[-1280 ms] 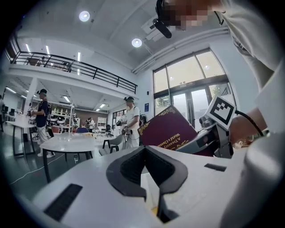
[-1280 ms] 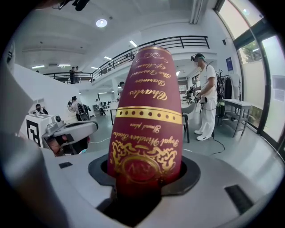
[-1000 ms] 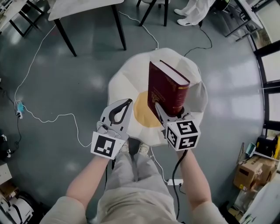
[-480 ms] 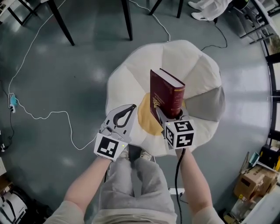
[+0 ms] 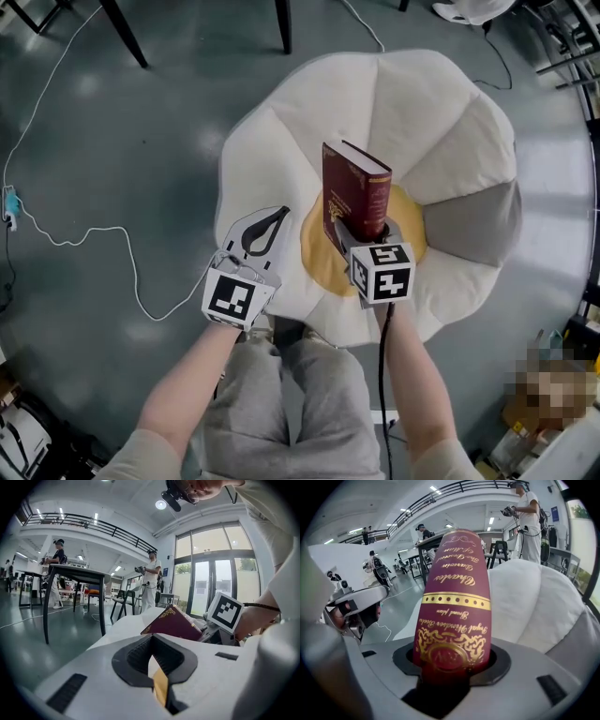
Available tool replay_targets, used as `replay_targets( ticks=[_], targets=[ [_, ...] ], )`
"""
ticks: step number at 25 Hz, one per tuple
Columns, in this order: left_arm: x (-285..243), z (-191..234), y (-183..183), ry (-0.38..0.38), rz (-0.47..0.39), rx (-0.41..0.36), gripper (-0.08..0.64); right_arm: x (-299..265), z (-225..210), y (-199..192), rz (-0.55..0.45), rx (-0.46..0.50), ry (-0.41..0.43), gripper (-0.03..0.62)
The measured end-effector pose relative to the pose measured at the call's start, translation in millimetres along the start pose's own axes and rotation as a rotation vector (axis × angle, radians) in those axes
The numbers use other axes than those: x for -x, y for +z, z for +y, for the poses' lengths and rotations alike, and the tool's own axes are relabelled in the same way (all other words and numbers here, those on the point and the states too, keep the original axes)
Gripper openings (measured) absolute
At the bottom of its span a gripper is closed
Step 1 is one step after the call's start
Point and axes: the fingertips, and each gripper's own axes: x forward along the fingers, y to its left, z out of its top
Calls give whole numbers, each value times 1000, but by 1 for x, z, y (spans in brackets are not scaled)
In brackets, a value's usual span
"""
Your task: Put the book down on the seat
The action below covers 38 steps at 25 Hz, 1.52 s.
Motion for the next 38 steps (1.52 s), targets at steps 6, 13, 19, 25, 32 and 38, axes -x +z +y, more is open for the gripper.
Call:
replay_targets(
  ticks=[6, 13, 19, 25, 32, 38],
  targets=[
    [-17, 4, -58, -11, 56, -7, 5, -45, -9, -34, 17, -30, -14, 232],
    [-13, 1, -84, -27, 97, -26, 5, -70, -10, -56, 16, -18, -61, 232],
    [-5, -1, -67, -14, 71, -6, 5, -75, 19, -54, 31, 51, -15, 253],
    [11, -8, -48, -22, 57, -1, 5, -72, 72, -62, 55, 89, 98, 318],
    [34, -5, -33, -1, 73, -17, 5, -49, 109, -55, 0, 72, 201, 336],
    [58, -6, -7, 18, 100, -8, 5, -7, 97, -39, -22, 48, 133, 336]
  ],
)
